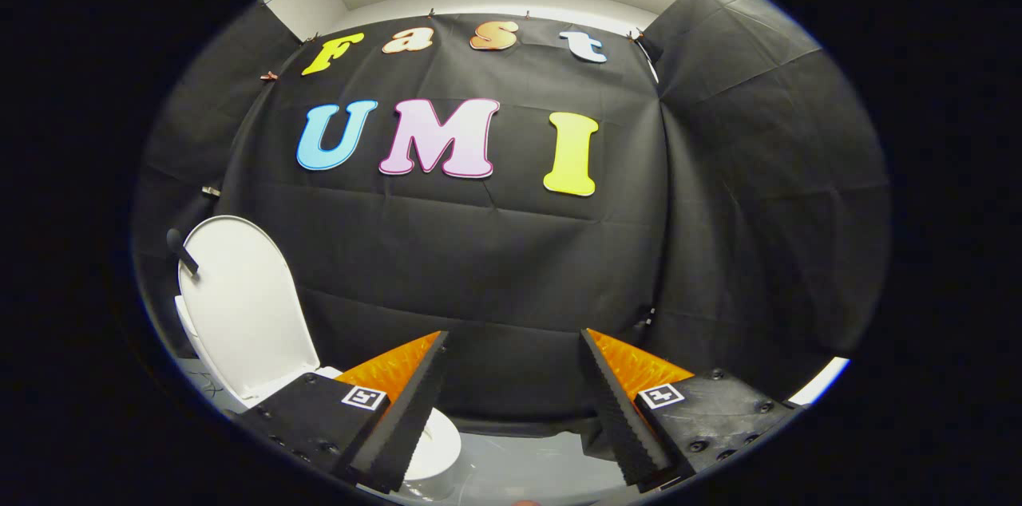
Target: Open the toilet lid.
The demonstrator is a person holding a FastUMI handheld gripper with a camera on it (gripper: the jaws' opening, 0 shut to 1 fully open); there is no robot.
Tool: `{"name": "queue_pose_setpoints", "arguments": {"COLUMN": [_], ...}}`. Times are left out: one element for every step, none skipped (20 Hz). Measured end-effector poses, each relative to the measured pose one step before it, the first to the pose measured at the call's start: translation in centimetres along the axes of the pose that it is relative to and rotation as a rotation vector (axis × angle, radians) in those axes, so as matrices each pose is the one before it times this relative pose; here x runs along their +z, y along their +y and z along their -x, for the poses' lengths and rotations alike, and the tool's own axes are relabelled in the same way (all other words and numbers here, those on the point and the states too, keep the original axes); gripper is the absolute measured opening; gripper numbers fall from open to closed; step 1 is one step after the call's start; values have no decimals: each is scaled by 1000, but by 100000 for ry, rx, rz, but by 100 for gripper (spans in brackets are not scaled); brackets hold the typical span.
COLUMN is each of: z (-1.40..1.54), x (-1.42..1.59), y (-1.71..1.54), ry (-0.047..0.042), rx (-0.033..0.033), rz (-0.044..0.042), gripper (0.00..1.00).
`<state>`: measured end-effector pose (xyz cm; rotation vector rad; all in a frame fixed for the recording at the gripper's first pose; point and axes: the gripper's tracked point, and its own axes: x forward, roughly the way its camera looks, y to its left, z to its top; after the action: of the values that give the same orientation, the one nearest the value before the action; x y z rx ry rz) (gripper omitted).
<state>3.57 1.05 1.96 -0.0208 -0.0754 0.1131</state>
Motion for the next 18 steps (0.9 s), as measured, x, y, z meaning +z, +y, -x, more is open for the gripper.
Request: {"name": "queue_pose_setpoints", "arguments": {"z": [-31,45,-41,-9,19,-76,-62,2,-40,52,-42,34,-179,17,5,73,-5,-2], "x": [-191,36,85,73,-182,-210,-329,-224,-48,21,101,45,-141,-39,-27,-67,-45,-32], "y": [134,98,-50,-7,-6,37,146,-3,-193,-176,-155,-131,-31,-68,27,-11,-18,6], "ry": [365,-48,-436,-404,80,615,924,654,273,21,-74,-29,162,130,181,229,109,116], "rx": [327,183,-346,-25,28,32,461,-109,-242,-243,-357,-410,-292,-108,44,-71,134,4], "rz": [-67,293,642,315,111,3,-66,-7,-305,-680,-457,-4,187,26,-46,85,168,284], "gripper": [99,99,99,99,99,99,99,99,99,99,99,99,99,99,99,99,99,99]}}
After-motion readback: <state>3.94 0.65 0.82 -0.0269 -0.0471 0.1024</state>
